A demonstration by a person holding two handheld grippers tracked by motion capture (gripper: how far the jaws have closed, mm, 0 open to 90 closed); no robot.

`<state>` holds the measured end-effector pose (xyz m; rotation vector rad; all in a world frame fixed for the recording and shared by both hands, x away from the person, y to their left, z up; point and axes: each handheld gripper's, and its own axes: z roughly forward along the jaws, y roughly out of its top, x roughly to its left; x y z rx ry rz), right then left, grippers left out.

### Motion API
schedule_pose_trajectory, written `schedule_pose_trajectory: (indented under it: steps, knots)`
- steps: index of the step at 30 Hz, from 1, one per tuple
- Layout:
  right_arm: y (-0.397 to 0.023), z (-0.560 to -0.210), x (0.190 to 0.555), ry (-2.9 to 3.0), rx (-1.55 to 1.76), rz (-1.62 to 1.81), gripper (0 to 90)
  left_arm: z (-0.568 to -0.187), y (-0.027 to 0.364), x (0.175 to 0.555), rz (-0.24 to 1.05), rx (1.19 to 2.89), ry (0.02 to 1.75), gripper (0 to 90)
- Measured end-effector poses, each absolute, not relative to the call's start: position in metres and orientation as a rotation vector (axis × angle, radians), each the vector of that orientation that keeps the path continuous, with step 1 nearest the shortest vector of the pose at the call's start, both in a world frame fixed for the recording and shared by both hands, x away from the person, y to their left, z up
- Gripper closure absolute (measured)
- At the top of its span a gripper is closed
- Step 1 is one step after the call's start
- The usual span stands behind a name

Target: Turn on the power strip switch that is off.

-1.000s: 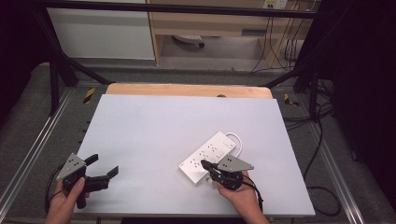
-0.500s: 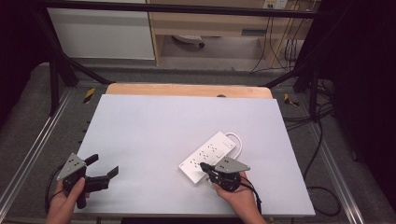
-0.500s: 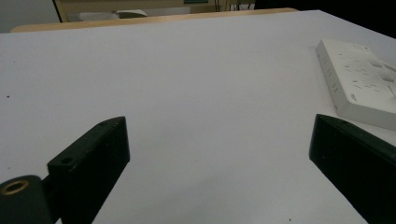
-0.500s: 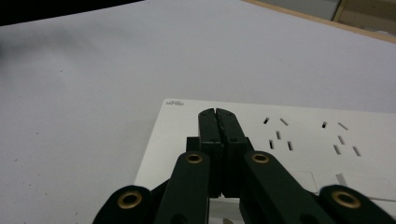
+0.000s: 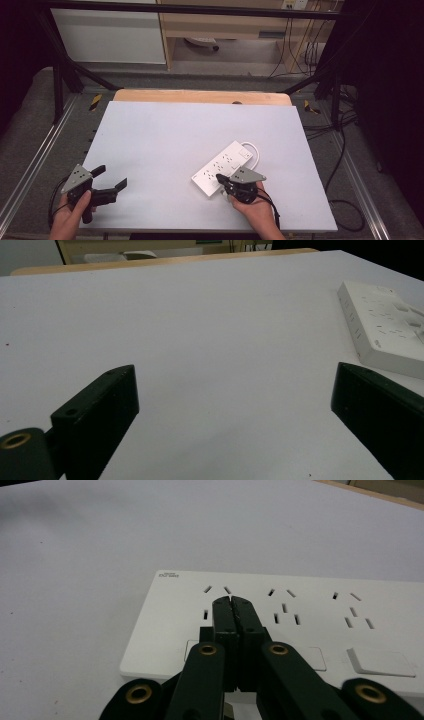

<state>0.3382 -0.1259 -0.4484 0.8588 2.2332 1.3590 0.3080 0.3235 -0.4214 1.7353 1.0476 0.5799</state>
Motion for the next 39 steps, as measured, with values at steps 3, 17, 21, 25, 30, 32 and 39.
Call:
schedule_pose_trajectory:
  steps: [3,17,21,25,30,32,39]
  knots:
    - [-0.1267,-0.4491,0.3398,2.23,0.863,1.35,90.0,-0.4214,0.3235,0.308,0.581,1.736,1.047,5.3]
    - [-0.1268,-0.4516,0.3422,2.242,0.874,1.339,90.0,-0.4215,0.3232,0.308,0.584,1.745,1.043,5.3]
    - [-0.127,-0.4522,0.3424,2.246,0.877,1.335,90.0,-0.4218,0.3227,0.308,0.583,1.748,1.043,5.3]
    - [-0.1266,-0.4527,0.3424,2.249,0.876,1.33,90.0,-0.4216,0.323,0.3078,0.588,1.751,1.042,5.3]
    - [-0.1265,-0.453,0.3427,2.249,0.874,1.328,90.0,-0.4218,0.3224,0.3079,0.58,1.747,1.042,5.3]
    - [-0.1265,-0.453,0.3428,2.249,0.874,1.328,90.0,-0.4218,0.3223,0.3079,0.58,1.748,1.042,5.3]
    - [-0.1266,-0.4533,0.3428,2.249,0.873,1.326,90.0,-0.4218,0.3223,0.3079,0.58,1.747,1.043,5.3]
